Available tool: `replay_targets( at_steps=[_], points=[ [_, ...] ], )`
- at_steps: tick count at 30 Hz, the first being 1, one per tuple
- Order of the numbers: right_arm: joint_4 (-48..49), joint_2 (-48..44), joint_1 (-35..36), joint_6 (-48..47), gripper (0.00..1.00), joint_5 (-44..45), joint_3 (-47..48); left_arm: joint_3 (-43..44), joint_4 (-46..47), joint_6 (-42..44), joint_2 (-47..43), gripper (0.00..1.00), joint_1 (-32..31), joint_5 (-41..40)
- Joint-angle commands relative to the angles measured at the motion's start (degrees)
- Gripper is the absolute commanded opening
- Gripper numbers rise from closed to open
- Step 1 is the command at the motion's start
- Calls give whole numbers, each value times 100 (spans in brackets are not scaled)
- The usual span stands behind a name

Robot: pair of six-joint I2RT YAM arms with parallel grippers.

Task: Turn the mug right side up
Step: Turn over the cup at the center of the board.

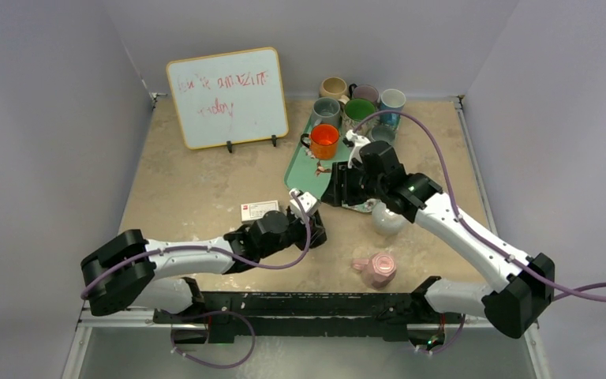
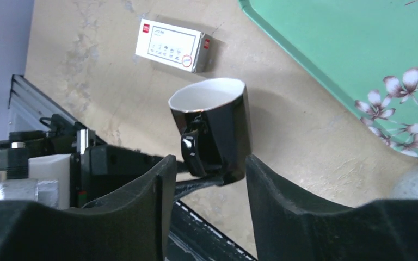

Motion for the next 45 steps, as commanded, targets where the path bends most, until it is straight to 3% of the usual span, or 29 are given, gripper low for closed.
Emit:
replay_targets(
  at_steps=[1, 9, 14, 24, 34, 40, 43, 45],
  points=[
    [-311, -232, -38, -42, 49, -399, 223, -160, 1417, 1191, -155, 0, -3, 160],
    [-425, 139, -42, -32, 43, -908, 300, -532, 2330, 1884, 85, 0, -29, 449],
    [-316, 446, -47, -173, 47, -1190, 381, -471, 2293, 2066, 265, 0, -47, 573],
    [-661, 1097, -29, -570, 46, -767, 667, -267, 2144, 2376, 457, 0, -140, 678],
    [-775, 1548, 38, -905, 46, -1365, 573, -40, 2056, 2596, 738, 0, -230, 716],
    [-997, 1742, 67, -1072, 39, -1336, 579, 66, 1961, 2789, 835, 0, -281, 675],
    [-1061, 1776, 67, -1151, 25, -1397, 595, 138, 1880, 2887, 879, 0, -308, 610],
    [-1103, 1765, 67, -1198, 10, -1399, 628, 151, 1859, 2887, 891, 0, -310, 549]
  ],
)
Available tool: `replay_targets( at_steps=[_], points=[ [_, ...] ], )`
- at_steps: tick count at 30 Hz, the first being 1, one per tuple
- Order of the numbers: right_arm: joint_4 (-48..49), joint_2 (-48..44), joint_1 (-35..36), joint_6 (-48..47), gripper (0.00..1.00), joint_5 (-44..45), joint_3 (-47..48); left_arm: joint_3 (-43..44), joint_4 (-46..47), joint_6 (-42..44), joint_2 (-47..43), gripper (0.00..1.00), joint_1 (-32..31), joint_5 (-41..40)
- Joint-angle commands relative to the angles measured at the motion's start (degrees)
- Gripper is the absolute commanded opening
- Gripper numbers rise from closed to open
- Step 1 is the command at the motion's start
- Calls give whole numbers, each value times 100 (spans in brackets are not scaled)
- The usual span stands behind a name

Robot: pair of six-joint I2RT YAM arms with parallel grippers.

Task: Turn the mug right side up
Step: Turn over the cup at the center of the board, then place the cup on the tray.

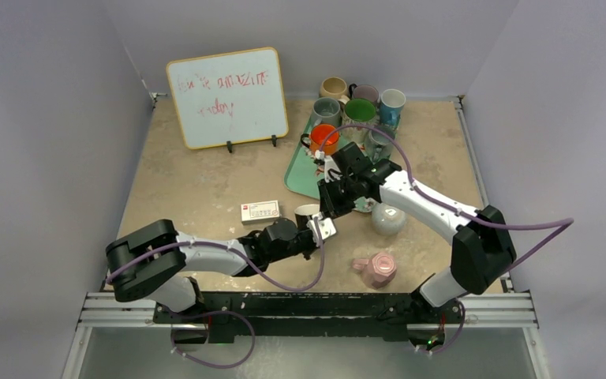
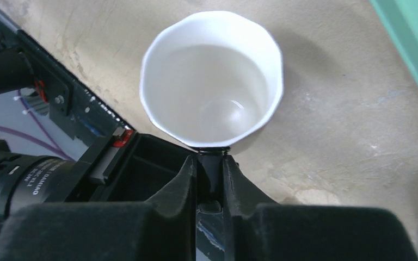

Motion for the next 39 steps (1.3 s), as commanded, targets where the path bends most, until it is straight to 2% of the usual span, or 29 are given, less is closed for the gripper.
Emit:
replay_targets(
  at_steps=[1, 4, 5, 8, 9, 13, 15, 18, 23, 25, 28, 30, 32, 35, 39],
  points=[
    [-256, -12, 28, -269, 1, -155, 183, 377, 583, 292, -51, 0, -52, -129],
    [-105, -184, 23, -106, 0, -130, 122, 485, 290, -17, -105, 0, -52, -340],
    [-14, -267, 23, -23, 0, -48, 94, 515, 175, -186, -139, 3, -52, -411],
    [350, -519, 24, 146, 0, 175, -10, 570, -181, -760, -356, 17, -52, -610],
    [442, -594, 15, 191, 0, 304, -25, 576, -324, -919, -499, 26, -52, -747],
    [783, -838, -7, 232, 0, 578, -159, 607, -992, -1347, -1027, 46, -44, -865],
    [1118, -984, -16, 317, 0, 666, -303, 618, -1309, -1584, -1289, 55, -44, -972],
    [1552, -1184, -28, 389, 0, 869, -500, 587, -1689, -2178, -1713, 63, 41, -1118],
    [2043, -1434, -27, 383, 0, 1352, -621, 825, -2805, -3453, -2284, 72, 856, -431],
    [2156, -1523, -33, 361, 0, 1635, -644, 881, -3112, -3692, -2456, 76, 1209, 10],
    [2373, -1709, -34, 326, 0, 2063, -740, 1005, -3495, -3752, -2753, 83, 1481, 84],
    [2626, -1793, -31, 205, 0, 2391, -856, 1159, -3925, -3953, -2919, 91, 1688, 84],
    [2868, -1823, -34, -11, 0, 2779, -1013, 1331, -4268, -4311, -3020, 99, 2064, 586],
    [3345, -1771, -54, -467, 0, 3460, -1267, 1733, -4673, -4199, -3019, 100, 2523, 1436],
    [3739, -1546, -249, -866, 0, 4031, -1399, 2434, -5967, -2954, -2857, 100, 2593, 1326]
  ],
)
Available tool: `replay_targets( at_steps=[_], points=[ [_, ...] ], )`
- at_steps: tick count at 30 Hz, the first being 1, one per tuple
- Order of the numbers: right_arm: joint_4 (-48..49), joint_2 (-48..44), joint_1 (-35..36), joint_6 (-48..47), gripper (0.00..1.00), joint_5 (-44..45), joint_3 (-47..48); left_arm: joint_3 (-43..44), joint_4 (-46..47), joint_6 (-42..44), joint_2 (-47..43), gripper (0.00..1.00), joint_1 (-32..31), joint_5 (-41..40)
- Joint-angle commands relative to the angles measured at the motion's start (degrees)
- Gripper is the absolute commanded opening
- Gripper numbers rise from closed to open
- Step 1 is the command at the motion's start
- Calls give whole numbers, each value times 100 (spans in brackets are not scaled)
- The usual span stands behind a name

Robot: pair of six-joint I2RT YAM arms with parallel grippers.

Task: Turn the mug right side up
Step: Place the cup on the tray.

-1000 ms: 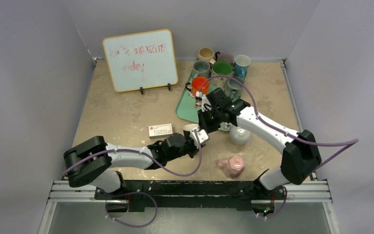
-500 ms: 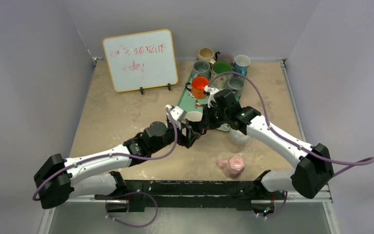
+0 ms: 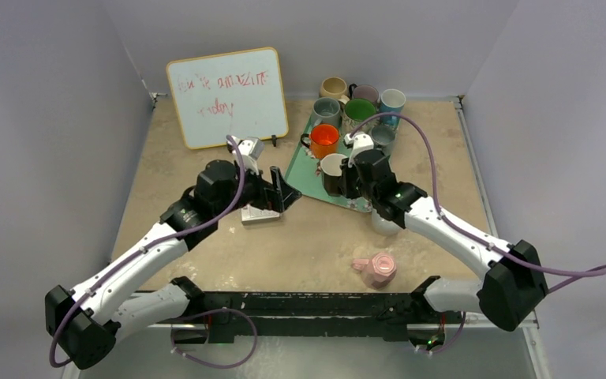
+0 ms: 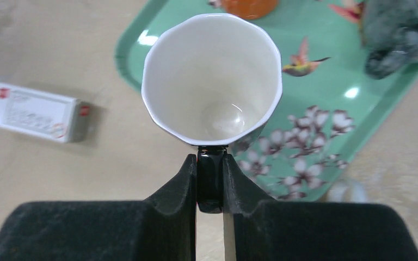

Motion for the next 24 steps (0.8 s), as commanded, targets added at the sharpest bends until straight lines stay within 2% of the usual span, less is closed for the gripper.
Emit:
replay_targets(
  at_steps=[1, 5, 13, 24],
  points=[
    [1233, 64, -250, -595, 0, 1002, -24, 804, -1463, 1042, 62, 100, 38, 273],
    [1873, 309, -675, -659, 0, 893, -255, 755, -1883, 1680, -113, 100, 38, -51],
    [3510, 1236, -1355, -542, 0, -38, -377, 492, -1951, 1694, -494, 100, 38, -184],
    [3816, 2087, -1506, -722, 0, -225, 90, 512, -1990, 1676, -611, 100, 38, -326]
  ],
)
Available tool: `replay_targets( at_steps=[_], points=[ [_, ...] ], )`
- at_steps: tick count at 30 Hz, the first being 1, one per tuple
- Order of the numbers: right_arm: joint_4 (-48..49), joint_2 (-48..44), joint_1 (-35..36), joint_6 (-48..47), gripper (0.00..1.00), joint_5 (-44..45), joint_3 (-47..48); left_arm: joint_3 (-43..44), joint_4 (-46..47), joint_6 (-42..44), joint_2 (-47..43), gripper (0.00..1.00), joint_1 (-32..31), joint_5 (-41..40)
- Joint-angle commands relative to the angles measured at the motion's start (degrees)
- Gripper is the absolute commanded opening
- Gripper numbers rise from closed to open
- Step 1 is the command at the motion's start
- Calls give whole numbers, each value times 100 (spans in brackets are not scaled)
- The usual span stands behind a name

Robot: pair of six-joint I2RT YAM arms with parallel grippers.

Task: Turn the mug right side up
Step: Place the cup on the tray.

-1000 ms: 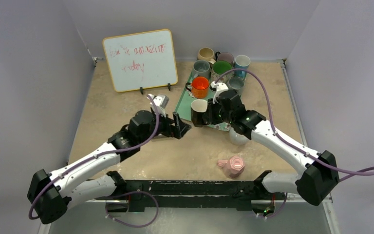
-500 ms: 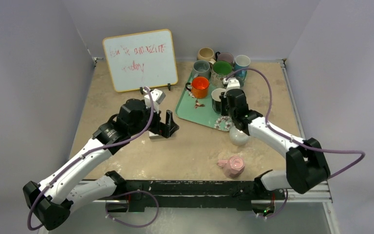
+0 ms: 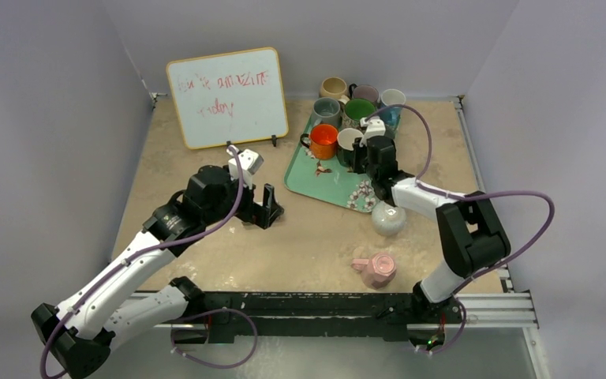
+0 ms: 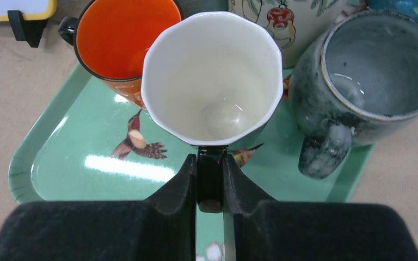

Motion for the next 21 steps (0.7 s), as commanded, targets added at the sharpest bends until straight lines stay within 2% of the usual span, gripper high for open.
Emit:
replay_targets(
  at_steps=[1, 10, 14, 21],
  points=[
    [590, 93, -52, -186, 0, -79, 420, -10, 33, 119, -103, 100, 11, -99],
    [366, 303, -62, -242, 4, 229, 674, -13, 6, 147, -86, 100, 8, -178],
    [260, 368, -62, -242, 16, 238, 793, -17, 0, 183, -89, 100, 11, -226],
    [-508, 150, -62, -21, 39, 155, 1093, -30, -33, 270, -135, 99, 12, -374]
  ],
)
